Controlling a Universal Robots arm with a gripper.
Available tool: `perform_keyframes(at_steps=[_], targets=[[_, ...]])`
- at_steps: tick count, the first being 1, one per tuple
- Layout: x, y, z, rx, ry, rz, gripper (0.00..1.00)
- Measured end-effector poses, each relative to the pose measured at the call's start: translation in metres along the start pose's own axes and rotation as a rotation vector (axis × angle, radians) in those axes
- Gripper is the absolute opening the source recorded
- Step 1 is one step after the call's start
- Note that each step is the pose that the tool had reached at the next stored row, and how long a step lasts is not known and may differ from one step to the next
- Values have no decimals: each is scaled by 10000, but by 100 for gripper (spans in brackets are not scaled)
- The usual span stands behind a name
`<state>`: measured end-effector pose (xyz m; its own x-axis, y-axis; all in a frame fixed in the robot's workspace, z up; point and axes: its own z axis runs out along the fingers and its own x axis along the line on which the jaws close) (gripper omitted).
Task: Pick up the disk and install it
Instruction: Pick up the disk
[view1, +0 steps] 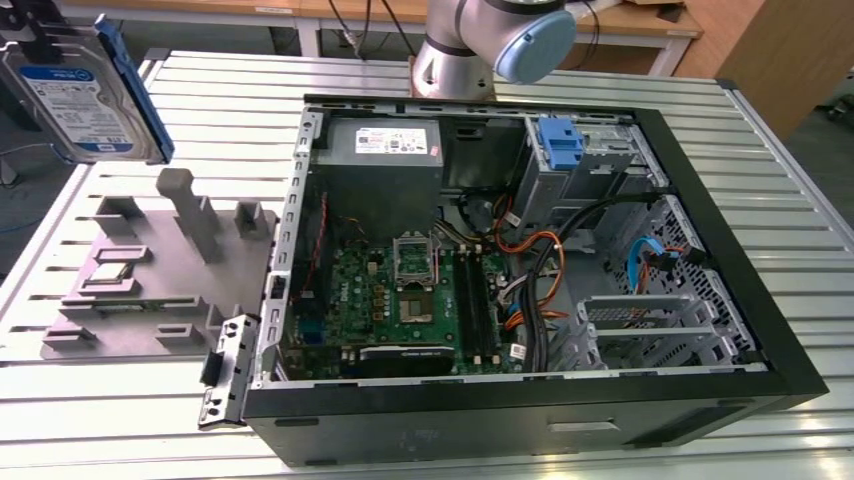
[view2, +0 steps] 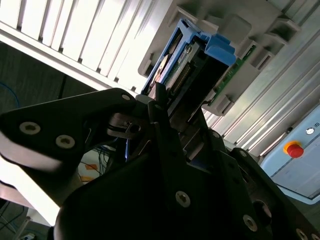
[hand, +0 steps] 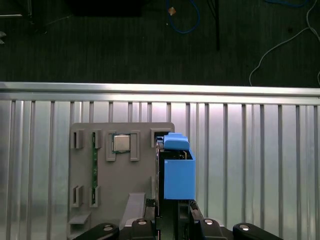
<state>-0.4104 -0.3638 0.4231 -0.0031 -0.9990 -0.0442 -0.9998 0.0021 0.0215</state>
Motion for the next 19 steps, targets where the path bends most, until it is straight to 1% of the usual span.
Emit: perform_keyframes(at_steps=[4,14,16,19], targets=[[-2,1,-50,1,-1,0,35],[-10,6,-236,2,-1,0,35],[-11,6,-257,2,-1,0,35],[-11,6,-260,3,-2,0,35]])
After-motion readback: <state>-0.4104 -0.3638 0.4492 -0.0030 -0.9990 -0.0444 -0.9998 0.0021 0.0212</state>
